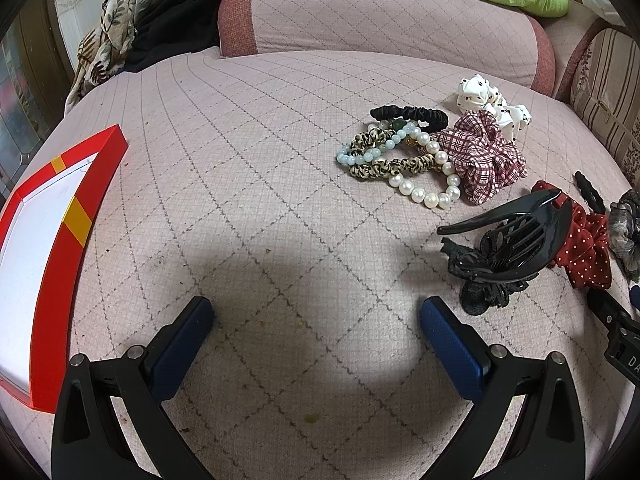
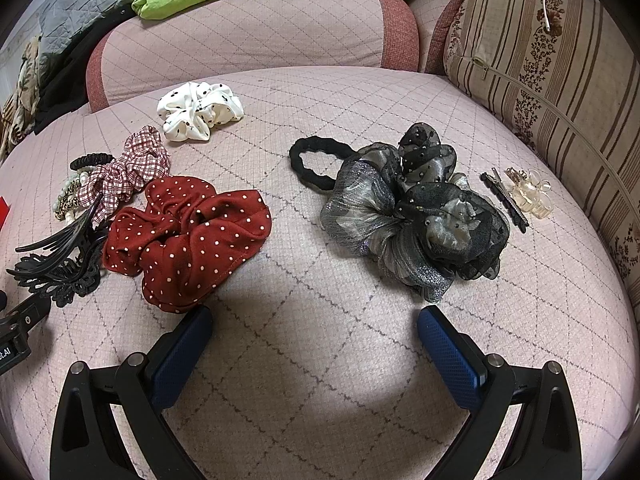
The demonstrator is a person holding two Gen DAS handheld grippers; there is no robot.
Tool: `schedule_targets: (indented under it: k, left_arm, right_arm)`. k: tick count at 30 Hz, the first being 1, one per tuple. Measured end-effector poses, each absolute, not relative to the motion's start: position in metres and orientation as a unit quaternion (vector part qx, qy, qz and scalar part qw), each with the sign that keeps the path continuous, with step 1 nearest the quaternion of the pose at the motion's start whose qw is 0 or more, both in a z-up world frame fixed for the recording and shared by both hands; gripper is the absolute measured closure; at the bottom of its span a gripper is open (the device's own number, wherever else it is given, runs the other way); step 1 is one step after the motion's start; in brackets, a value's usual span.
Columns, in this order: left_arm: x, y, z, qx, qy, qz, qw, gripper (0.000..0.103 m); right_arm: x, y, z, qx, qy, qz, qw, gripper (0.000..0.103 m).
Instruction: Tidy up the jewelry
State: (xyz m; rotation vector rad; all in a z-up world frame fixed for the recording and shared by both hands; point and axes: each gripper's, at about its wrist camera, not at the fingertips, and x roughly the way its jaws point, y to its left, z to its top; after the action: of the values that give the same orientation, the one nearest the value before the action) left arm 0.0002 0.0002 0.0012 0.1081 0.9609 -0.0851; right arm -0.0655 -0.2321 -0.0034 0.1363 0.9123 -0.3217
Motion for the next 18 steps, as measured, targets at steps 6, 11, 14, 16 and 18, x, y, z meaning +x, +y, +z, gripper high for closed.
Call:
schedule_targets:
  k: [6, 11, 14, 16, 18]
  left_arm:
    - [0.0, 0.001, 0.002, 0.05, 0.464, -0.042, 0.884, 0.0]
    - [0.001, 0.0, 0.004, 0.059, 0.482, -0.06, 0.872, 0.0]
    - [-0.003, 0.002, 0.009, 0.059, 0.482, -0.056, 0.873, 0.0]
    - [-0.012, 0.002, 0.014, 0.067, 0.482, -0.051, 0.872, 0.0]
    - [-0.024, 0.004, 0.024, 0.073, 0.474, -0.048, 0.876, 0.0]
  right_arm:
    - [-0.066, -0.232, -0.004, 0.066, 0.436, -0.155, 0.884, 0.0]
    - [-0.064, -0.231, -0.001, 0.081, 0.452, -0.162, 0.873, 0.0]
    - [-0.056, -0.239, 0.002, 0.096, 0.484, -0.146, 0.857, 0.0]
    - [-0.06, -0.241, 0.004, 0.102, 0.477, -0.138, 0.862, 0.0]
    - [-0.064, -0.24, 0.005, 0.099, 0.471, -0.139, 0.865, 0.0]
